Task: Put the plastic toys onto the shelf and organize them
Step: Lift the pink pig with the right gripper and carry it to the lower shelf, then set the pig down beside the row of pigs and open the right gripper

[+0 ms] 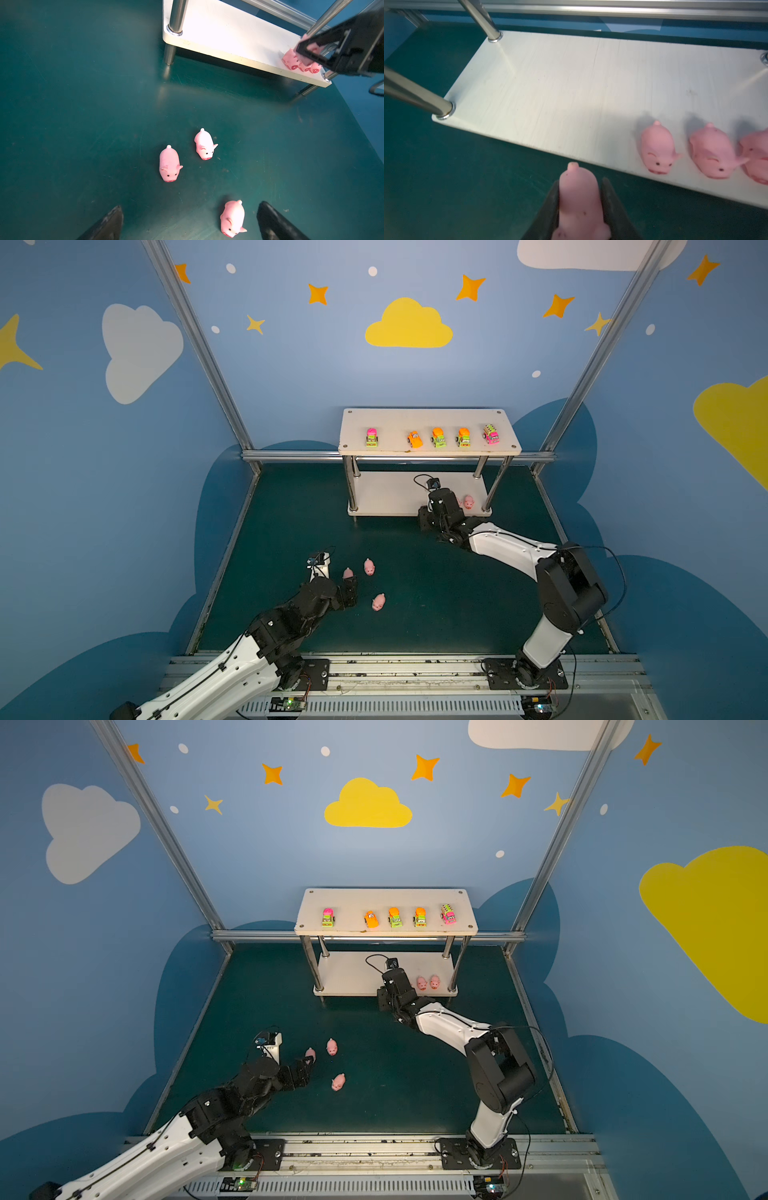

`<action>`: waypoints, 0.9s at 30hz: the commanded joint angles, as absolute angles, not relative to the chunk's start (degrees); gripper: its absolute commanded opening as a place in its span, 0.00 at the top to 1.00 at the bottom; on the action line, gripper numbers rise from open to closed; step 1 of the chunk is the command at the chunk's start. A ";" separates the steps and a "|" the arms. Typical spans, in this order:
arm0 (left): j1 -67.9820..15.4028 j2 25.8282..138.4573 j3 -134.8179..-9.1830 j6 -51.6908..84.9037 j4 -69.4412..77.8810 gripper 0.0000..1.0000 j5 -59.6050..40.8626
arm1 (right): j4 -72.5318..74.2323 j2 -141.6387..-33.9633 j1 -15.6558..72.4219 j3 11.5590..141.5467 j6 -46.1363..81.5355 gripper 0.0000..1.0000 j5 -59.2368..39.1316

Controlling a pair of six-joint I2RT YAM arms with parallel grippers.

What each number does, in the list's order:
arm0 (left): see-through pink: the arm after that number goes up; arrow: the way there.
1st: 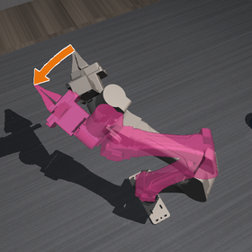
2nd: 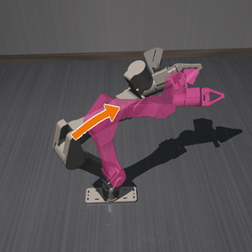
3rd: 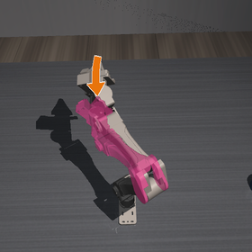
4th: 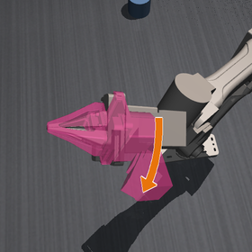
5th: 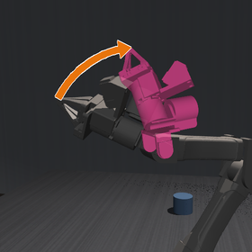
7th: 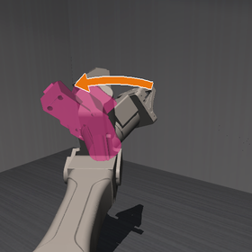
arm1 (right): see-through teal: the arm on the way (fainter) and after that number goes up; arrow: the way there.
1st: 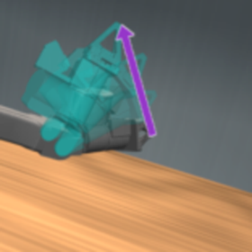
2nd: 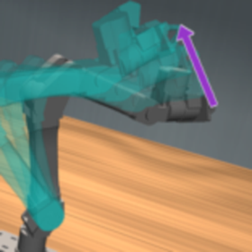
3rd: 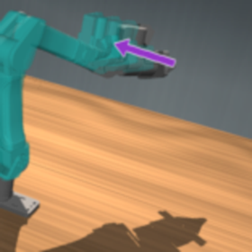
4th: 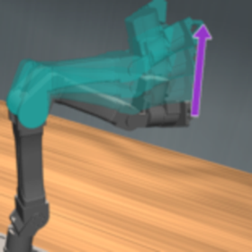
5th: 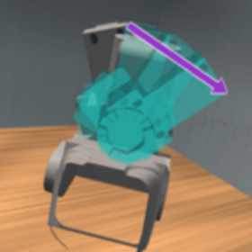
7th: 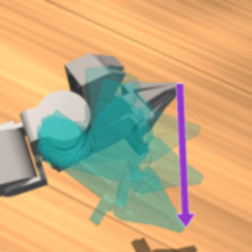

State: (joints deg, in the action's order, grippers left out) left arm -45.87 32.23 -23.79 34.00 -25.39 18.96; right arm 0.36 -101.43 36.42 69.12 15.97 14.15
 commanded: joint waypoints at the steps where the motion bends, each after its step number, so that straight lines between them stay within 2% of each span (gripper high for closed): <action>1: -45.66 32.60 -25.49 32.21 -26.31 0.00 20.82 | -2.47 -104.82 35.55 73.12 15.21 0.70 15.03; 13: -45.58 35.75 -26.22 29.74 -23.47 0.00 22.15 | -4.91 -112.66 32.72 80.83 15.64 0.69 14.33; 27: -44.83 38.32 -26.32 28.39 -21.36 0.00 21.61 | -5.62 -115.68 30.50 83.21 16.10 0.69 13.51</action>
State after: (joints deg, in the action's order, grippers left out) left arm -45.12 38.26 -25.34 29.26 -22.24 21.28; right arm -4.82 -114.43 31.00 81.58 15.84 13.91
